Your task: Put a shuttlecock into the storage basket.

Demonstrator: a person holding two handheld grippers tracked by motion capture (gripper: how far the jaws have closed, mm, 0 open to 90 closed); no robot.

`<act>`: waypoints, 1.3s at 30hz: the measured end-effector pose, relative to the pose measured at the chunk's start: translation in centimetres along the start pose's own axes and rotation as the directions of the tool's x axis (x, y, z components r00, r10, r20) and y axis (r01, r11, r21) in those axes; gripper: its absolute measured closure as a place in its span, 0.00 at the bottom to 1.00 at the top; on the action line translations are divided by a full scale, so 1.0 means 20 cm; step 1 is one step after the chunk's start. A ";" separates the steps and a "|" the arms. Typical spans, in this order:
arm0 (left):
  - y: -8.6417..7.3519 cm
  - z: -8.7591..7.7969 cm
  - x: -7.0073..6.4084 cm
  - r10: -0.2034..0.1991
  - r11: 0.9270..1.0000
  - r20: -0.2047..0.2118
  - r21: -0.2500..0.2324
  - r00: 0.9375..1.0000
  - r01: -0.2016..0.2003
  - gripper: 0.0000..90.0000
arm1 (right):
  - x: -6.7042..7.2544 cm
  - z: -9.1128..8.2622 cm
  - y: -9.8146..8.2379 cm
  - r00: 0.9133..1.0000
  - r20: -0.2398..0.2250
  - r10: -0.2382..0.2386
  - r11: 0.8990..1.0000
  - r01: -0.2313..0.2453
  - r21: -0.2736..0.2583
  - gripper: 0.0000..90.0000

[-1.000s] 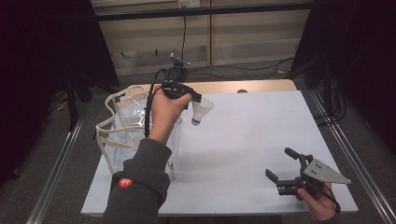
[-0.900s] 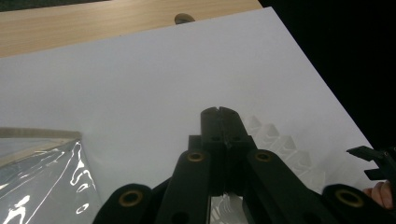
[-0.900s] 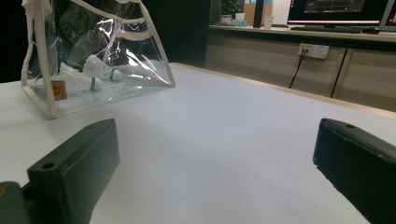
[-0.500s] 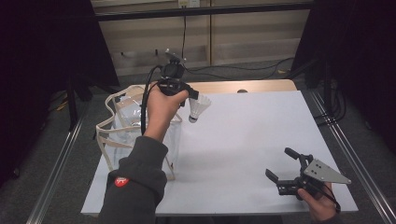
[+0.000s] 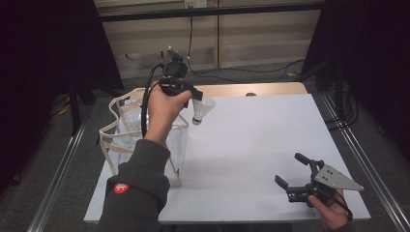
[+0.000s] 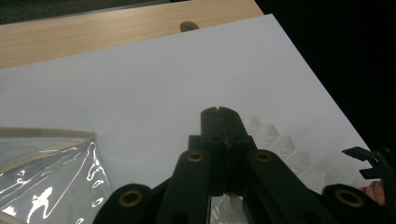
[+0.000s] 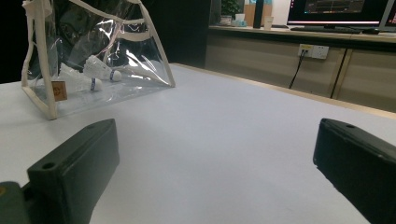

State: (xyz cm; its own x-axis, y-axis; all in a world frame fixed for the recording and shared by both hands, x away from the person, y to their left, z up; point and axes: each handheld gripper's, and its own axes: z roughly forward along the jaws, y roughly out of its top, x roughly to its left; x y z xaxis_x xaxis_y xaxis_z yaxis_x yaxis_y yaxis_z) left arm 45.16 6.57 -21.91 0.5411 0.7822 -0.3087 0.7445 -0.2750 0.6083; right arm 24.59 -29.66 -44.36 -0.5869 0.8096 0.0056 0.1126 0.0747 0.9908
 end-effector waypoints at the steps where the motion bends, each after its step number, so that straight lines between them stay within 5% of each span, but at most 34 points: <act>1: 0.00 0.00 0.00 0.002 1.000 -0.002 0.002 1.000 -0.002 1.00 | 0.00 0.00 0.00 1.000 0.000 0.000 1.000 0.000 0.000 0.00; 39: 0.03 -0.13 0.04 0.005 1.000 -0.024 -0.018 1.000 -0.005 1.00 | 0.00 0.00 0.00 1.000 0.004 -0.004 1.000 0.004 -0.001 0.00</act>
State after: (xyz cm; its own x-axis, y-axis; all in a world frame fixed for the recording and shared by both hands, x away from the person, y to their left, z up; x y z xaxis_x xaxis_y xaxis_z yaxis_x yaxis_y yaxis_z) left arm 44.95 8.45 -19.85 0.5351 0.7943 -0.2878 0.7346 -0.2693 0.6227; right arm 24.55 -29.71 -44.33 -0.5840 0.8117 0.0014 0.1098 0.0773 0.9909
